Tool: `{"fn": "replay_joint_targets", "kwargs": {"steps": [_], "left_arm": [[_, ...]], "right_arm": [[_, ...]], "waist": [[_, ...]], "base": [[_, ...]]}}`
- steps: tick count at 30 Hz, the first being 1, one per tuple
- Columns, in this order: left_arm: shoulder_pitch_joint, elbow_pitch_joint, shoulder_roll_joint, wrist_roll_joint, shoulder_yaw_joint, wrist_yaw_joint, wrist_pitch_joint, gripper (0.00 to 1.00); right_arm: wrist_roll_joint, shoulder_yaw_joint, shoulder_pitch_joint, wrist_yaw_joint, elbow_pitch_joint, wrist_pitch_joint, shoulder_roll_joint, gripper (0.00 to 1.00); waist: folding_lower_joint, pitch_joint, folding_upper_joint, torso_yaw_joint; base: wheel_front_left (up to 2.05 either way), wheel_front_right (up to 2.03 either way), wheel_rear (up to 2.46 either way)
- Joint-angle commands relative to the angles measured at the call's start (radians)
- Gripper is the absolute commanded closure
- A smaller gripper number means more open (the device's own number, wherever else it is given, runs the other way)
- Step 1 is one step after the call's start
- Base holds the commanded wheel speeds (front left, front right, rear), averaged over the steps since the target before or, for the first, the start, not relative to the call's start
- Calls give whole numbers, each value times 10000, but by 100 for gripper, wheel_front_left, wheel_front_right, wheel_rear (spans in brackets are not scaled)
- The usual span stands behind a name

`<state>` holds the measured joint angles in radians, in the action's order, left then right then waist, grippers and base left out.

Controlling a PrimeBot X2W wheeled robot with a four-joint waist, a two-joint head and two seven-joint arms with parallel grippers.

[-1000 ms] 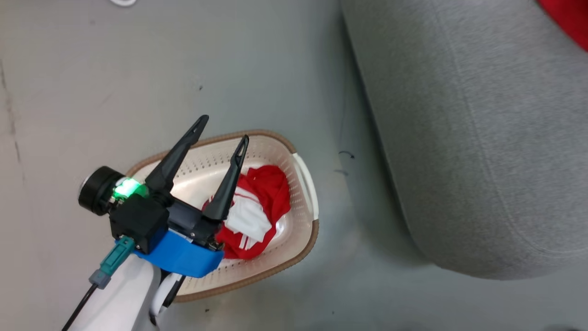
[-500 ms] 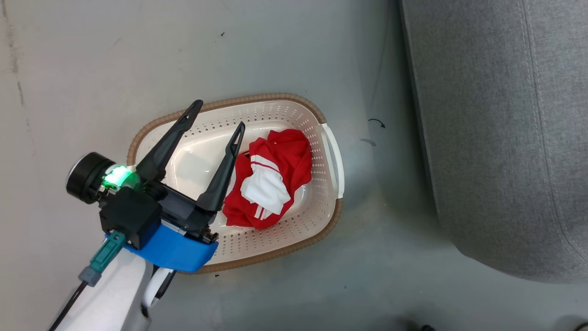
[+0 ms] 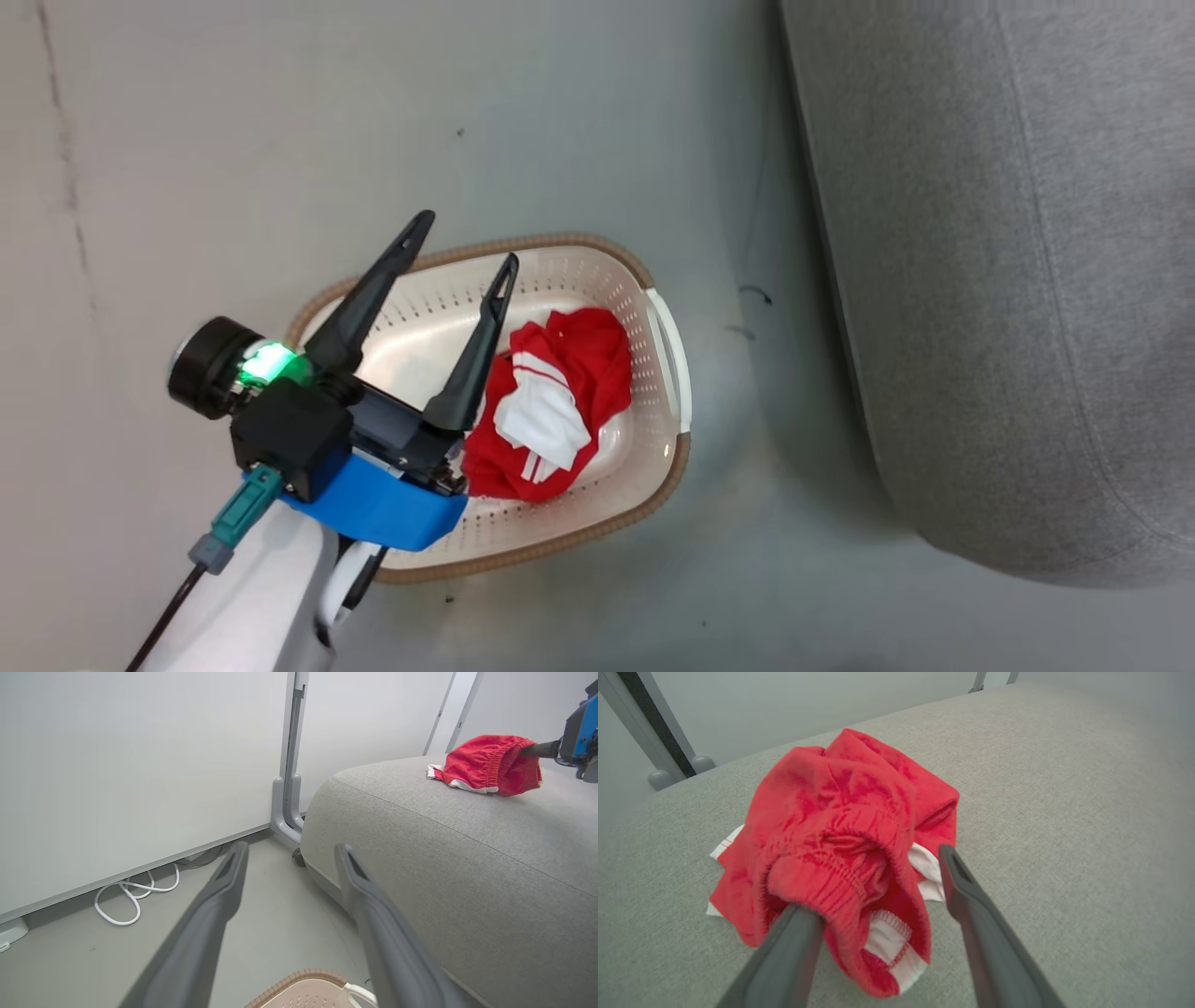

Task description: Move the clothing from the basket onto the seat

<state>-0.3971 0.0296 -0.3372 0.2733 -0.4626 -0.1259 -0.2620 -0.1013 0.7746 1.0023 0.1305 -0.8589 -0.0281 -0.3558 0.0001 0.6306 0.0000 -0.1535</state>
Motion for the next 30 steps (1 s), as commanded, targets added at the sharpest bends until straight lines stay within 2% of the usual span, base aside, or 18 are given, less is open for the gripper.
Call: {"fn": "replay_joint_targets", "kwargs": {"steps": [1, 8, 13, 22, 30], "left_arm": [[33, 82, 114, 75, -1, -70, -45, 0], [573, 585, 614, 323, 40, -70, -45, 0], [1319, 947, 957, 419, 533, -70, -45, 0], [2513, 1465, 1400, 558, 1255, -71, -38, 0], [3151, 1814, 1731, 524, 2355, -71, -37, 0]], "right_arm": [[-148, -129, -333, 5, -58, -16, 21, 0], [115, -781, -1601, 5, 89, 14, 302, 0], [357, -1278, -2674, 5, 644, 268, 915, 0], [1035, -2546, -5115, 5, 2778, 1045, 2013, 0], [1425, -3466, -7210, 5, 4980, 1585, 2755, 0]], "waist": [[-1, -553, 0, 129], [-1, -2111, 0, 391], [-1, -3118, 0, 387], [-1, -4477, 0, 553], [-1, -5191, 0, 824]], "base": [[0, 0, 0], [0, 0, 0], [0, 0, 0], [0, 0, 0], [0, 0, 0]]}}
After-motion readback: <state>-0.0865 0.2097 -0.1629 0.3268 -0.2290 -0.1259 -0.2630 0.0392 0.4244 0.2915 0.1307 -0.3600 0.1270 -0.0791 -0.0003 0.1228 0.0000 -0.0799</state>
